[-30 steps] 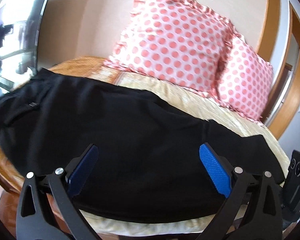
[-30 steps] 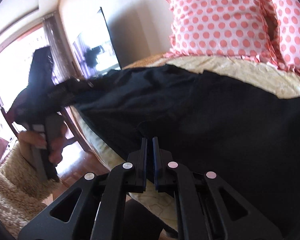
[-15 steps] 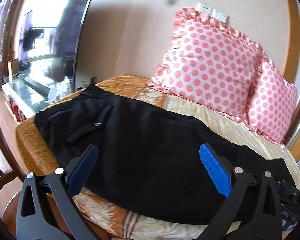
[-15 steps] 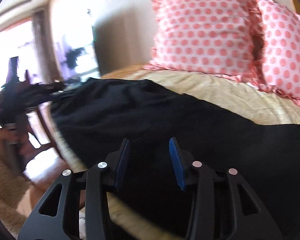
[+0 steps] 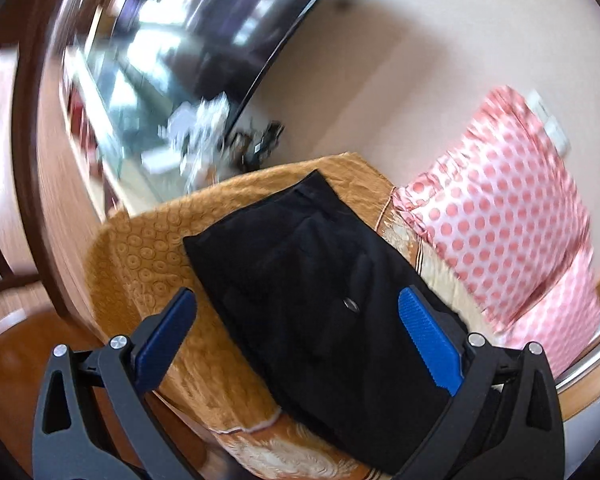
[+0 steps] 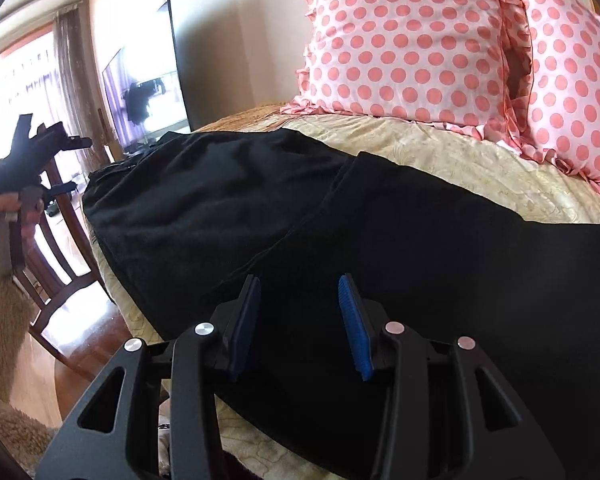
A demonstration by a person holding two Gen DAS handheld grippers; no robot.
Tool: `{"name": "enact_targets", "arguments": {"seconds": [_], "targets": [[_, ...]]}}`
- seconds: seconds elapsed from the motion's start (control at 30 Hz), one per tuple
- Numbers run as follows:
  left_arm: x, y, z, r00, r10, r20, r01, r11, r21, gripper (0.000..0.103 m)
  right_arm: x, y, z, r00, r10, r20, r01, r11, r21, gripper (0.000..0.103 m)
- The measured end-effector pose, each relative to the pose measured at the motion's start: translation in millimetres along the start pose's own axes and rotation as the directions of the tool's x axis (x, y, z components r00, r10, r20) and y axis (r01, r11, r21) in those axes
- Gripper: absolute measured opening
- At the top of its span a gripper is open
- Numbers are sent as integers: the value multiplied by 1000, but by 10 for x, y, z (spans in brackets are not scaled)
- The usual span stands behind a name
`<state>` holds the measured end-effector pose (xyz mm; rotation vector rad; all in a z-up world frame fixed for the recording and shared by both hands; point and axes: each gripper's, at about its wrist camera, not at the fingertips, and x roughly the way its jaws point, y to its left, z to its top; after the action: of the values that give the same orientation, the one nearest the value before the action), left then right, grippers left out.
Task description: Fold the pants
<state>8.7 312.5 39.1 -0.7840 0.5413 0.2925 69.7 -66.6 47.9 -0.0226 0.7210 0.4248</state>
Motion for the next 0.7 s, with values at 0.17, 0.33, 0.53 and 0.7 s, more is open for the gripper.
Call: {"name": "enact_targets", "arguments": {"seconds": [0.17,0.33,0.53,0.7], "targets": [[243,185,118,995,-43,-94,32,993,-117,95,-6,-15,0,1000,5,0,-5,1000,4,43],[345,165,146,995,-39,-90,31,995,-91,98,-4,-21,1,1000,5,1,-5,1000,3,44],[329,37,78,992,-92,-88,87,994,-60,93,-9,-17,-3,1000,6,6,-6,1000,2,45],[315,-28,-11,997,-23,-73,22,1000,-16,76,-4,-19,3,1000,3,9,-3,1000,0,47]]}}
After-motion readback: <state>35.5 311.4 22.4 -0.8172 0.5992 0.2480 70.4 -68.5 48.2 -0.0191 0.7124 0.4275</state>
